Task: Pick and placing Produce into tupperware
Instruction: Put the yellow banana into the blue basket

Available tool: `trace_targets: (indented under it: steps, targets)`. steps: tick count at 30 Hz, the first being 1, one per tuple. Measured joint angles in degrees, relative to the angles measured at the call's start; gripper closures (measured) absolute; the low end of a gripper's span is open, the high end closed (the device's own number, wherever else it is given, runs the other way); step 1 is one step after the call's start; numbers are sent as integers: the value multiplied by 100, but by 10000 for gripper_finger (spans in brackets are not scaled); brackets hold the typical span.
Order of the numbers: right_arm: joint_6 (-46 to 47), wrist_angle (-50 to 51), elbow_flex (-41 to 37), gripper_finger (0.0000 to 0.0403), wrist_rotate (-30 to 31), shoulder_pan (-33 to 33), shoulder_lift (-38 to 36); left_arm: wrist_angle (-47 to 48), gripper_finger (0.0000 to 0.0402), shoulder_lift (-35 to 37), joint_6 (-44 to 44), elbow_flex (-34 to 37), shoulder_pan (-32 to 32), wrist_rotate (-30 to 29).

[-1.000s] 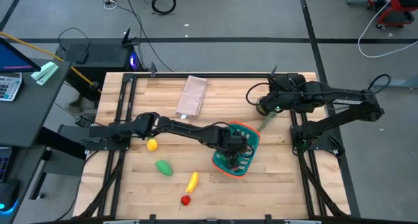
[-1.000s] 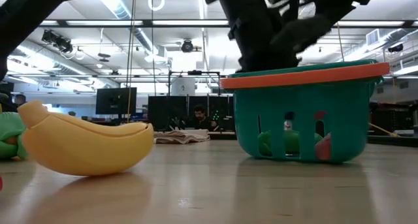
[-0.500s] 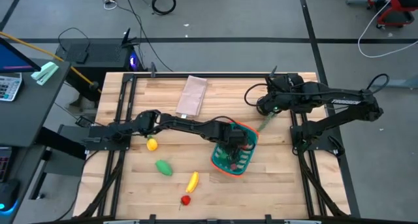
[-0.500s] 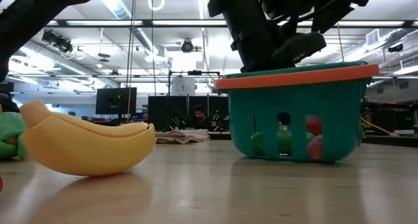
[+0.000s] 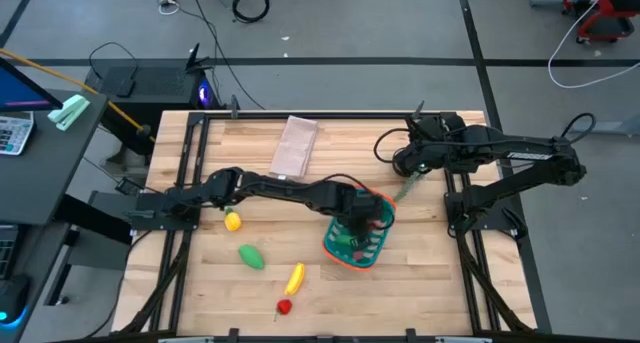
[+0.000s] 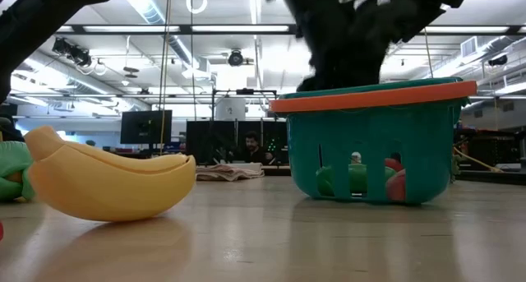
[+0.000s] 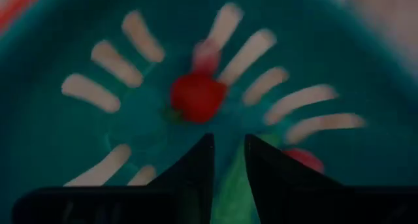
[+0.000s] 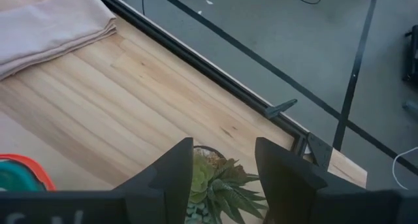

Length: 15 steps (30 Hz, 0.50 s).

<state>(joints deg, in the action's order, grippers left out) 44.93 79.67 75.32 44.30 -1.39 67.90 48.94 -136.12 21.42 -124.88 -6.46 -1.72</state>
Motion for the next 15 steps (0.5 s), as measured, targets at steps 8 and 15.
trace_targets:
  steps: [8,15]
  targets:
    - [-7,3,-1,230,-42,4,0,1196,323,488,504,-769,-13,813]
    - [-9,3,1,230,-93,7,-2,2222,315,1013,1282,-796,-380,1521]
